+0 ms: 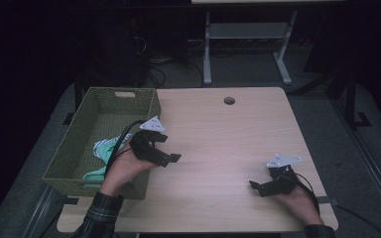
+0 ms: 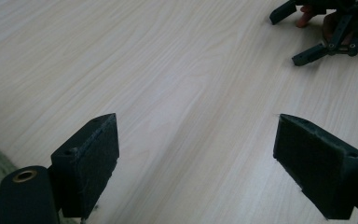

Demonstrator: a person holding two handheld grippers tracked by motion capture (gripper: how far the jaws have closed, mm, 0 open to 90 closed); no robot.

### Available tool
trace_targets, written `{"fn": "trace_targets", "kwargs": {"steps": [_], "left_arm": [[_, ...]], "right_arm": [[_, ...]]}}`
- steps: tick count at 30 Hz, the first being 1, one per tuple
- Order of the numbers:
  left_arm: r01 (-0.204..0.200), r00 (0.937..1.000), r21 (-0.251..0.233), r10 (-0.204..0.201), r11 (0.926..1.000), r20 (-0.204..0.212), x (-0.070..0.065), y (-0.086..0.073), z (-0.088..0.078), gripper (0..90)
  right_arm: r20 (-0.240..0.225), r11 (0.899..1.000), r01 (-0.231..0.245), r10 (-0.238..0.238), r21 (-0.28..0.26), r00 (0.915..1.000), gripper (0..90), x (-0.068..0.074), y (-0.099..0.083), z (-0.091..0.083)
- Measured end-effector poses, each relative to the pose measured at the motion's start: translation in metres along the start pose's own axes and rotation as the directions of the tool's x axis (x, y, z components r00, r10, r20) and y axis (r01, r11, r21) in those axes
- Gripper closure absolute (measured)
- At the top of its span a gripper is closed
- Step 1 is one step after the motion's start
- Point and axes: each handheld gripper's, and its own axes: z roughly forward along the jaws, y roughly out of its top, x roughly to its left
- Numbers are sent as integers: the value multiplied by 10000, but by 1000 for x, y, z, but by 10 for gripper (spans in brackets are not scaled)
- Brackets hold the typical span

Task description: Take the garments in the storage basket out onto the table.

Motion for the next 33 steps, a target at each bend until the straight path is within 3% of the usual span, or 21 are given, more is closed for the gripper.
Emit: {"fn": "trace_targets", "kwargs": {"steps": [5,11,33], "left_arm": [[1,9999,-48,-1,10000,-101,7,-3,-9,136],[325,9992,-134,-328,9994,-209,12,-7,-18,137],[563,9954,-159,-574,9983,-763,30,-22,-41,140]], "right_arm": [[-2,10000,2,-2,2,10000,22,0,0,0],[-2,10000,-1,1,-1,10000,22,0,0,0],[-9,10000,6,-6,0,10000,23,0,0,0]]}}
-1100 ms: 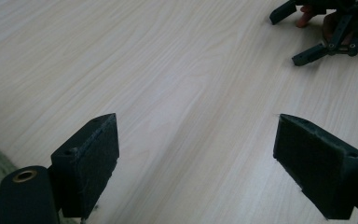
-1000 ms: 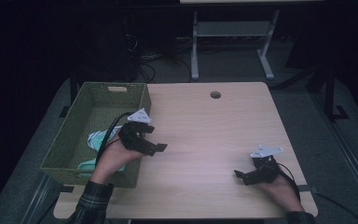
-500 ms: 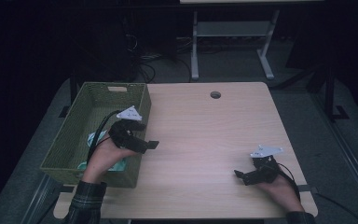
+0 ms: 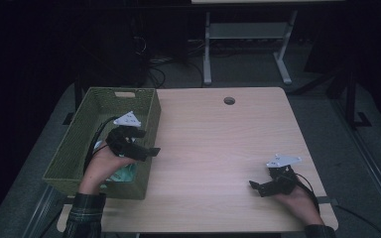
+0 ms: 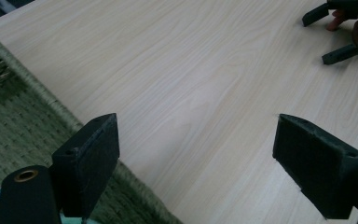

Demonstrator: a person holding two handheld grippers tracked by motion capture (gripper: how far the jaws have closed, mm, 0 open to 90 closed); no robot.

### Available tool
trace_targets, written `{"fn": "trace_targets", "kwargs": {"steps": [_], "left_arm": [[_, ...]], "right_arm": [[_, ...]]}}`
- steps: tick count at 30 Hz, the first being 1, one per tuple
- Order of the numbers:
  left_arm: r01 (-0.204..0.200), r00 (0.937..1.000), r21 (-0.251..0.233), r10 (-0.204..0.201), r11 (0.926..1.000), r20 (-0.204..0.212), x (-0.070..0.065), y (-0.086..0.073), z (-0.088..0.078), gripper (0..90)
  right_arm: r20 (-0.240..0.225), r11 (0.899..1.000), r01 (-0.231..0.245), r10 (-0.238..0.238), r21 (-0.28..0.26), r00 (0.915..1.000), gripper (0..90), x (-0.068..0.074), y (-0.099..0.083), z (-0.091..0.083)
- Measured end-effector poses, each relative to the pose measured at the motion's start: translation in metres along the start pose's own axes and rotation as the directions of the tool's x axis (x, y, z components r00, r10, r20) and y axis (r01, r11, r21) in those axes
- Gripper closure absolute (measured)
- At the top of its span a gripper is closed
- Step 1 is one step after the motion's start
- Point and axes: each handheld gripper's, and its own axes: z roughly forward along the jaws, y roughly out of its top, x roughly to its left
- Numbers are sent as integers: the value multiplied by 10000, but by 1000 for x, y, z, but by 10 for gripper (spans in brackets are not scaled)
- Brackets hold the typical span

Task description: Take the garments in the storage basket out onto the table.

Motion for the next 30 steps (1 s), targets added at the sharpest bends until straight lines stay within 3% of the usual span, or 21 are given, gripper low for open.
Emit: {"fn": "trace_targets", "kwargs": {"steps": [13,30], "left_arm": [[171,9988,-81,-174,9998,-449,14,-11,-13,140],[592,9904,-142,-605,9981,-1241,42,-35,-29,143]], "right_arm": [[-3,10000,-3,3,9,10000,22,0,0,0],[-6,10000,23,-23,18,10000,23,0,0,0]]}}
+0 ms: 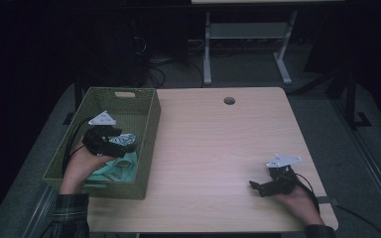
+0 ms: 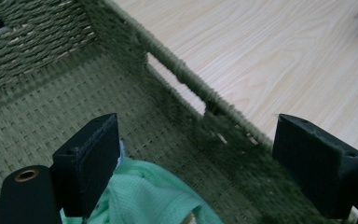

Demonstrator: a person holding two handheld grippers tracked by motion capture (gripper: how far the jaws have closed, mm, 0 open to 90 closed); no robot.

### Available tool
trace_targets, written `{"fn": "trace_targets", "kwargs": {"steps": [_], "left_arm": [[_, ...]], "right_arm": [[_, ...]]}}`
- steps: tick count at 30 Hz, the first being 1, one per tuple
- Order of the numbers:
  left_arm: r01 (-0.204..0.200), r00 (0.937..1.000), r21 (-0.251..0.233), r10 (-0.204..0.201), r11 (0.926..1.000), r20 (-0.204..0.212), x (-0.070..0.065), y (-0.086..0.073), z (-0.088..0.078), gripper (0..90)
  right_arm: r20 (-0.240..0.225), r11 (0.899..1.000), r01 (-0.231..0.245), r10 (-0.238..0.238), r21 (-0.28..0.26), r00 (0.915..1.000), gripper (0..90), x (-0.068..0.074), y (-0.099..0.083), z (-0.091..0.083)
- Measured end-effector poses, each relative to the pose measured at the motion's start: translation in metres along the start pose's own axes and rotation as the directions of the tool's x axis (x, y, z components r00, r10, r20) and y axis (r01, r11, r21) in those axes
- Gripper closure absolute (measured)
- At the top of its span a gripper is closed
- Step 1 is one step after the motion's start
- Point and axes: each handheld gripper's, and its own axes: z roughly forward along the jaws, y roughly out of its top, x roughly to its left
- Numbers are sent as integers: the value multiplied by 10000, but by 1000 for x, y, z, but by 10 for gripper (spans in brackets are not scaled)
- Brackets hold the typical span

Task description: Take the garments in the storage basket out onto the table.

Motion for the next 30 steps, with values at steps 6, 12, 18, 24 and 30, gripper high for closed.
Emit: {"fn": "trace_targets", "kwargs": {"steps": [6,12,18,24,30], "left_arm": [[-90,10000,-114,90,9999,-24,7,-5,0,143],[-163,9997,55,164,9999,-193,13,-12,6,143],[-146,9997,170,149,9997,-184,19,-18,11,142],[-3,9998,429,13,9991,-222,25,-25,16,142],[89,9999,584,-81,9983,-147,27,-29,20,142]], "right_arm": [[-2,10000,-22,22,-7,10000,23,0,0,0],[-3,10000,-19,19,-8,10000,22,0,0,0],[-3,10000,-21,21,-9,10000,23,0,0,0],[-3,10000,-22,22,-6,10000,22,0,0,0],[-2,10000,-22,22,-6,10000,23,0,0,0]]}}
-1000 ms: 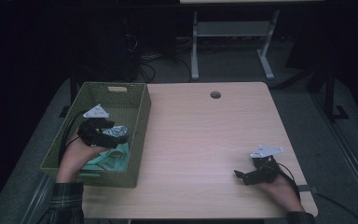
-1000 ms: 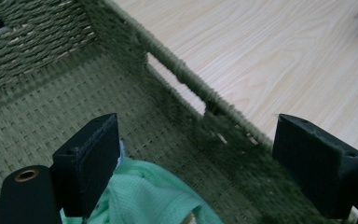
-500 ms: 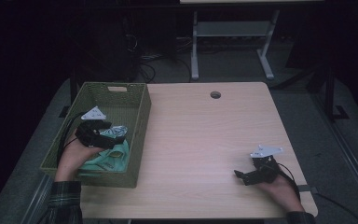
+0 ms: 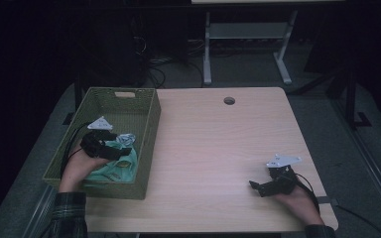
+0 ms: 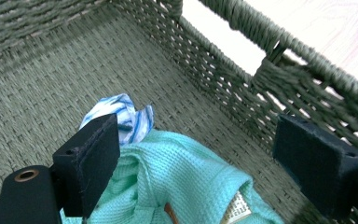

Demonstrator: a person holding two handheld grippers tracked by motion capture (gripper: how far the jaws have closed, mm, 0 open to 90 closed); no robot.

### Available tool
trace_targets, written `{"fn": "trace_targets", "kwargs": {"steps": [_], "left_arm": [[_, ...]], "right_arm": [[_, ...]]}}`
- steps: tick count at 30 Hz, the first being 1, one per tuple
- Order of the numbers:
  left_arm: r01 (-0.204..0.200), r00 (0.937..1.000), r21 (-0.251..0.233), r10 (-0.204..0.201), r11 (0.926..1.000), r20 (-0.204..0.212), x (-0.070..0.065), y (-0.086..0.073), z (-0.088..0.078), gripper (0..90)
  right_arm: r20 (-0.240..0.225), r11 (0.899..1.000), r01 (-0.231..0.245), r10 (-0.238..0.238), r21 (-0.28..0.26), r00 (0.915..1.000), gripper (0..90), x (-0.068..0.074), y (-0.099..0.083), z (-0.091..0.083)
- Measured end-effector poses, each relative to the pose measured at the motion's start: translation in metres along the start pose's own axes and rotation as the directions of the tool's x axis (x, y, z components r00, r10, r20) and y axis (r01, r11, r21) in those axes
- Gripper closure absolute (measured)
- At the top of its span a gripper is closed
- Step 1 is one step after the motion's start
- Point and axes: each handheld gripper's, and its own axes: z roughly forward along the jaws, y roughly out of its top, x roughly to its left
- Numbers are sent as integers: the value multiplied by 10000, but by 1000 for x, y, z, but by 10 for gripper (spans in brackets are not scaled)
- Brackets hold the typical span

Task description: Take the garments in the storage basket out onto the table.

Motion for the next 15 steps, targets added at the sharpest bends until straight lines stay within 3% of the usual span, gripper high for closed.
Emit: {"fn": "trace_targets", "kwargs": {"steps": [15], "left_arm": [[238,9997,790,-242,9966,42,6,-11,14,142]], "right_arm": [[0,10000,2,-2,-3,10000,23,0,0,0]]}}
